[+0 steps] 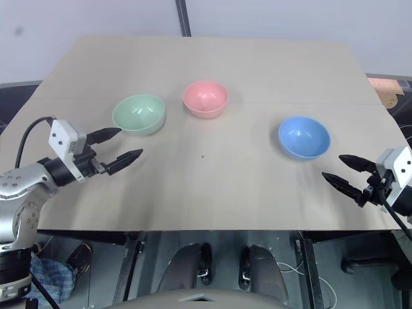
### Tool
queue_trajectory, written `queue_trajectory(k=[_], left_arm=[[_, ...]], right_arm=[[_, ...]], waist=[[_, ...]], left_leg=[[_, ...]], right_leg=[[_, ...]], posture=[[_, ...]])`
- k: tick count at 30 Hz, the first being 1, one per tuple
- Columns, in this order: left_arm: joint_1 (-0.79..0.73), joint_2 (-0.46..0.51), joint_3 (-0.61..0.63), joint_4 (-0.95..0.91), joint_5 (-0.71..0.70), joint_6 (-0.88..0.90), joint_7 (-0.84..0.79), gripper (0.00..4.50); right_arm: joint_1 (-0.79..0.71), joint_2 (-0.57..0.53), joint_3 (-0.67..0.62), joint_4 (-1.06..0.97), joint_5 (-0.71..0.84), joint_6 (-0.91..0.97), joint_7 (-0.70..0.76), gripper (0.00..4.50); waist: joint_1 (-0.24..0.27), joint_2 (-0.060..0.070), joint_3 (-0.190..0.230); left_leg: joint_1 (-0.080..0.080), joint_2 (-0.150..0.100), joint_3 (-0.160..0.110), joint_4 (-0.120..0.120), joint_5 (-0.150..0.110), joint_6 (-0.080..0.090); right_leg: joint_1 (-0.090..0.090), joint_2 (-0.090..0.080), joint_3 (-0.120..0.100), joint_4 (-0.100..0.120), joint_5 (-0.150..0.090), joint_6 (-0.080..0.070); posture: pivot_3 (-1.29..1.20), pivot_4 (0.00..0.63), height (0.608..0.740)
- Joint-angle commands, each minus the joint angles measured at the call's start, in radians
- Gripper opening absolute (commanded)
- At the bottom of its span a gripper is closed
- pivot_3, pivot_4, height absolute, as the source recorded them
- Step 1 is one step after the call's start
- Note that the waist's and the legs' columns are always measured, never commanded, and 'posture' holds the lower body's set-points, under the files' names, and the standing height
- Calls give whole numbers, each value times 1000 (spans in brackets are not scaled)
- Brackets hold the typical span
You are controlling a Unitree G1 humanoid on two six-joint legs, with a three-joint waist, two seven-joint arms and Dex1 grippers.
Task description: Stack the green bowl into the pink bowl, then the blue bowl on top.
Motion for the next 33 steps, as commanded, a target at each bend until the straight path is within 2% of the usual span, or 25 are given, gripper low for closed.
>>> queue_trajectory(k=[1,23,26,33], left_arm=[[-18,-2,11,-9,-1,-29,9,4500],[-51,-32,4,-4,-15,-24,20,4500],[-54,-34,2,-3,-14,-25,18,4500],[-61,-35,-2,4,-13,-27,13,4500]], right_arm=[[-4,-16,-28,-55,27,10,-7,3498],[-4,-14,-33,-109,80,89,-36,3498],[-6,-16,-38,-111,105,113,-33,4436],[-13,-20,-42,-101,116,121,-36,4436]], waist=[[0,0,0],[0,0,0],[0,0,0],[0,0,0]], left_leg=[[0,0,0,0,0,0],[1,0,0,0,0,-1],[2,0,0,0,0,-1],[5,0,0,0,0,0]], right_leg=[[0,0,0,0,0,0],[1,0,0,0,0,0],[2,0,0,0,0,0],[5,0,0,0,0,0]], posture=[[0,150,740],[0,150,740],[0,150,740],[0,150,740]])
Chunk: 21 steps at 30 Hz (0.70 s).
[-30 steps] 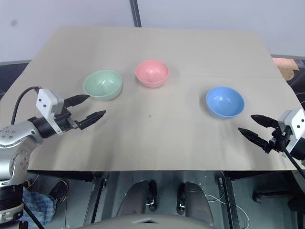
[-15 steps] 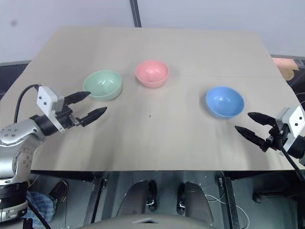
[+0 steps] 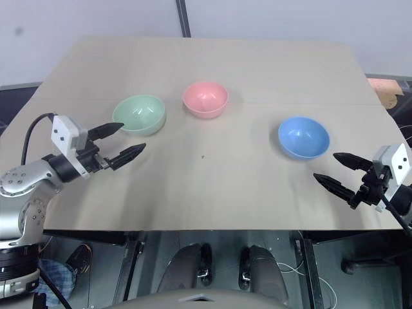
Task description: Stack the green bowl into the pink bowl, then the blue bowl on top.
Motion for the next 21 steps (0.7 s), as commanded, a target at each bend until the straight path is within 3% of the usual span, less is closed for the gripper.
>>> queue_trajectory(k=[1,12,21], left_arm=[[-14,2,8,-8,-11,-23,-5,4500],[-45,32,-43,19,6,4,-47,4500],[-359,32,-234,304,132,-40,-112,4500]], right_arm=[[-8,-17,-41,-22,25,3,0,4436],[5,-39,-9,-86,3,22,-27,4436],[-54,-18,5,-140,37,-11,-32,4436]], waist=[[0,0,0],[0,0,0],[5,0,0]], left_leg=[[1,0,0,0,0,0],[7,0,0,-1,0,0],[7,0,0,-1,0,1]], right_leg=[[1,0,0,0,0,0],[7,0,0,0,0,0],[7,0,0,0,0,0]], posture=[[0,150,740],[0,150,740],[0,150,740]])
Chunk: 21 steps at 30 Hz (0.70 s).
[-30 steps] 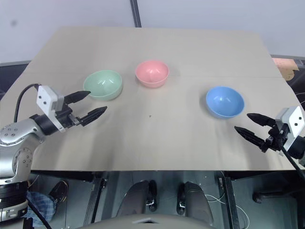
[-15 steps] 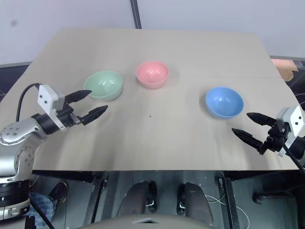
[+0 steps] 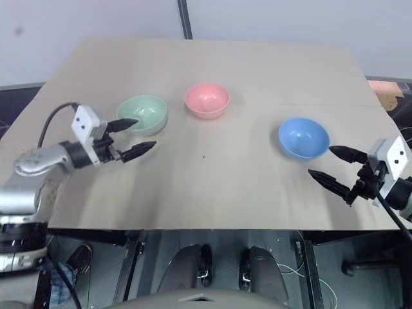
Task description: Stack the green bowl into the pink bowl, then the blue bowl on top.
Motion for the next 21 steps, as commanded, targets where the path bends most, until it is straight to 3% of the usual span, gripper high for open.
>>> queue_trajectory(k=[1,11,21], left_arm=[[-152,-17,-70,133,53,-52,-38,4500],[-492,-148,-246,556,224,-312,-153,4500],[-762,-240,-341,1001,397,-624,-225,4500]], right_arm=[[-25,-5,8,-74,19,-22,0,4436],[-84,16,102,-164,13,20,-100,4436],[-66,22,66,-179,5,7,-141,4436]], waist=[[2,0,0],[-2,-1,0],[-4,-1,1]], left_leg=[[0,0,0,0,0,0],[-1,-1,1,0,2,-3],[-1,-1,0,1,2,-3]], right_leg=[[0,0,0,0,0,0],[0,1,0,0,0,0],[-1,1,0,-1,0,0]], posture=[[0,150,740],[0,150,740],[0,150,740]])
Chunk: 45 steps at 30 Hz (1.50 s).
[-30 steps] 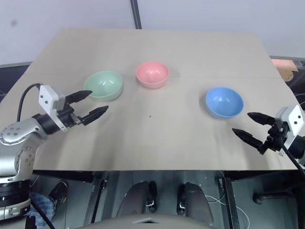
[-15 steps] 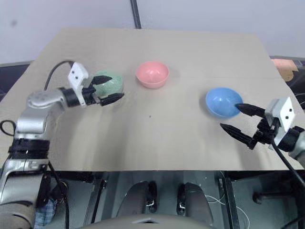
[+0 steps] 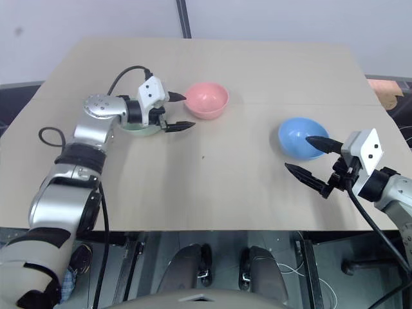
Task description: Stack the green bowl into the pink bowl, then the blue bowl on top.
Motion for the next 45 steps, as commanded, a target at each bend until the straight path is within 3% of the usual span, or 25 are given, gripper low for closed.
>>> queue_trajectory(k=[1,9,21,24,32,39,45], left_arm=[[-100,-21,-15,130,57,-90,-2,4500],[-222,-98,-71,335,209,-141,122,4500],[-274,-201,-130,425,380,-78,325,4500],[-276,-214,-144,430,409,-73,325,3700],[-297,-235,-137,432,435,-79,339,36],[-332,-220,-126,402,410,-176,130,36],[-341,-189,-118,333,342,-332,-189,36]], right_arm=[[8,-2,-45,-34,0,-19,-12,4436],[6,1,-47,-44,0,-23,-38,4436],[28,15,-57,-59,-8,-40,-74,4436],[33,14,-64,-60,-8,-43,-78,4500],[31,16,-66,-60,-12,-44,-84,4500],[38,17,-71,-62,0,-42,-79,4500],[25,12,-59,-51,-5,-42,-75,4500]], waist=[[1,0,0],[0,-1,0],[-1,-1,1],[-1,-1,1],[-1,-1,1],[0,-1,1],[-2,-1,1]], left_leg=[[0,0,0,0,0,0],[0,0,0,0,-1,2],[-1,0,0,0,-1,1],[-1,0,0,0,0,0],[-1,0,0,1,0,0],[-1,0,0,1,0,0],[-1,0,0,1,0,0]], right_leg=[[0,0,0,0,0,0],[0,0,0,0,0,0],[-1,0,0,0,0,0],[-1,0,0,0,0,0],[-1,0,0,0,0,0],[-1,0,0,0,0,0],[-1,0,0,1,0,0]], posture=[[0,150,740],[0,150,740],[0,150,740],[0,150,740],[0,150,740],[0,150,740],[0,150,740]])
